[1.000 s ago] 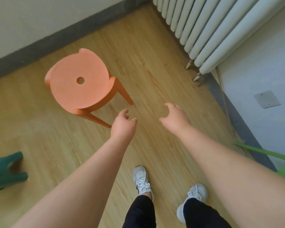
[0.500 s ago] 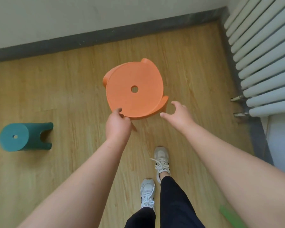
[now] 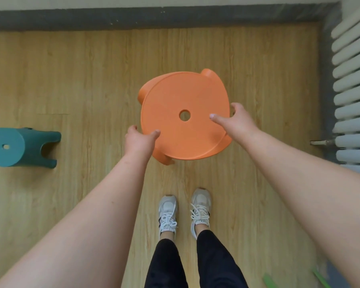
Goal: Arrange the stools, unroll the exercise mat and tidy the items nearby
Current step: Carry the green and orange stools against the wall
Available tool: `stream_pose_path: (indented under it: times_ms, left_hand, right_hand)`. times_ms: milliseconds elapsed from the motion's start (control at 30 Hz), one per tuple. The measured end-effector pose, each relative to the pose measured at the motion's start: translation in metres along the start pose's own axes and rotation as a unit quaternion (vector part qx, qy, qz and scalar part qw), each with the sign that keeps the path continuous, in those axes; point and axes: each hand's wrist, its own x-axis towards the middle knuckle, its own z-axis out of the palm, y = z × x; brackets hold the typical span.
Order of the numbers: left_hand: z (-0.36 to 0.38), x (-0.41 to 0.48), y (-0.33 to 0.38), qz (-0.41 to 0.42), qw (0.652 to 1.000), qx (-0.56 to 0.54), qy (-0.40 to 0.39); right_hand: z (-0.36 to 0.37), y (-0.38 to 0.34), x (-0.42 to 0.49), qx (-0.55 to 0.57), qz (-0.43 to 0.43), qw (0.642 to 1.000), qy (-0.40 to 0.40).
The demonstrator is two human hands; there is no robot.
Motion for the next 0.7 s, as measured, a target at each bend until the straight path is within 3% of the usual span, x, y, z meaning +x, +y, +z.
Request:
stream_pose_path:
  times_ms: [167,400,700]
  left_hand:
    - [0.009,0.03,-0.007,-0.065,0.992,-0.076,-0.079]
    - [0.018,0.048,-0.015,-0.088,0.981,-0.134,-0.11]
    - [0.012,0.033,0.001,-0.07,0.98,-0.087,-0.164]
  right_hand:
    - [0.017,0.003,0.029,0.081,0.021,0.996,-0.019]
    - [0.023,0.012,0.049,0.2,0.076,0.974,-0.079]
    - [0.004,0.029,0.035,0.249,0.092,0.961,-0.077]
